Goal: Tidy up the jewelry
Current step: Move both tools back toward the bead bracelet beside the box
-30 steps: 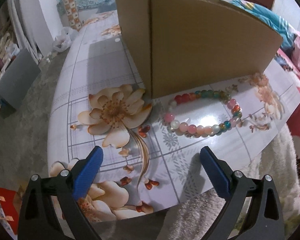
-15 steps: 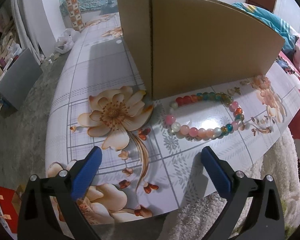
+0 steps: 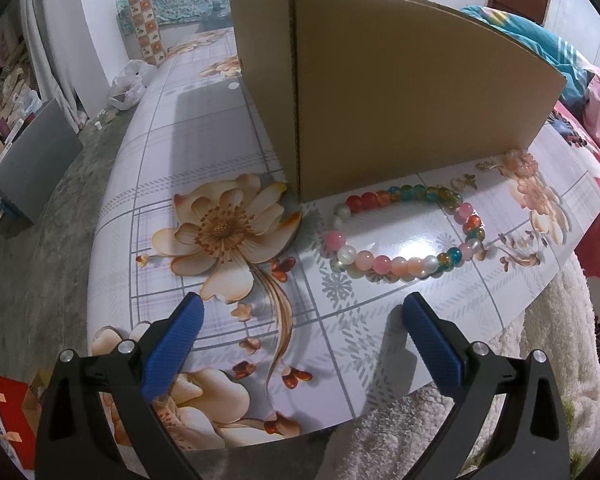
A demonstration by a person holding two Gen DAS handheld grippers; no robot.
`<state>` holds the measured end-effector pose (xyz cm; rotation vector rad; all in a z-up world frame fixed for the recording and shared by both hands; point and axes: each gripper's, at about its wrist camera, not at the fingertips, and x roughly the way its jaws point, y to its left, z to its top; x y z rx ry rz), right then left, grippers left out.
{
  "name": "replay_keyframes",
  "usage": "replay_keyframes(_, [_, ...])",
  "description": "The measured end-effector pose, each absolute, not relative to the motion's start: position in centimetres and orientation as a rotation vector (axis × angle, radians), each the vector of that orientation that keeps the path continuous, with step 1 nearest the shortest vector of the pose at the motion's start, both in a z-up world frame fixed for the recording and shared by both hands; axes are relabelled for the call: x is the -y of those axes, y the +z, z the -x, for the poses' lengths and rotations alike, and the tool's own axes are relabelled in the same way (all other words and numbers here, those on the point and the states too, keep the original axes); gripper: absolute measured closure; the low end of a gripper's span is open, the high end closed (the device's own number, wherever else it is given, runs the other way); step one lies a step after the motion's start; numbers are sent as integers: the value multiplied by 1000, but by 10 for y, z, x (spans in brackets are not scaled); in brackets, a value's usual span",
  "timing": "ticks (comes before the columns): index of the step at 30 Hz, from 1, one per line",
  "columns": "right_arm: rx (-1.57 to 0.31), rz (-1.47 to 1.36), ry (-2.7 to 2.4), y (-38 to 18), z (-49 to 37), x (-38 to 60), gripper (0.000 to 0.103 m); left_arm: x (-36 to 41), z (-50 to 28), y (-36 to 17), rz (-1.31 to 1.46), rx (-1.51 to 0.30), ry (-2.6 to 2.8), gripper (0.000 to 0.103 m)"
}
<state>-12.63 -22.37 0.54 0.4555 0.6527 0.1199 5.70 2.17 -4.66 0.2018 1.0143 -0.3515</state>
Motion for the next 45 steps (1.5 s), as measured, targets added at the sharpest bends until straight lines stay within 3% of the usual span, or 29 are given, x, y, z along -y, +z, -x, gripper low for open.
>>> replay_keyframes(31, [-580, -270, 32, 24, 106, 239, 10, -30, -54, -34, -160, -927, -428, 6])
replay_keyframes(33, [-605, -272, 47, 20, 100, 240, 13, -32, -55, -27, -145, -895, -444, 11])
replay_keyframes(38, [-684, -301, 118, 5, 79, 240, 32, -29, -65, -22, -155, -870, -467, 31])
replay_keyframes(40, [-697, -302, 135, 2, 73, 237, 35, -24, -72, -24, -166, -890, -467, 42])
replay_keyframes(45, [-708, -295, 166, -2, 61, 232, 46, -11, -84, -36, -227, -941, -445, 55])
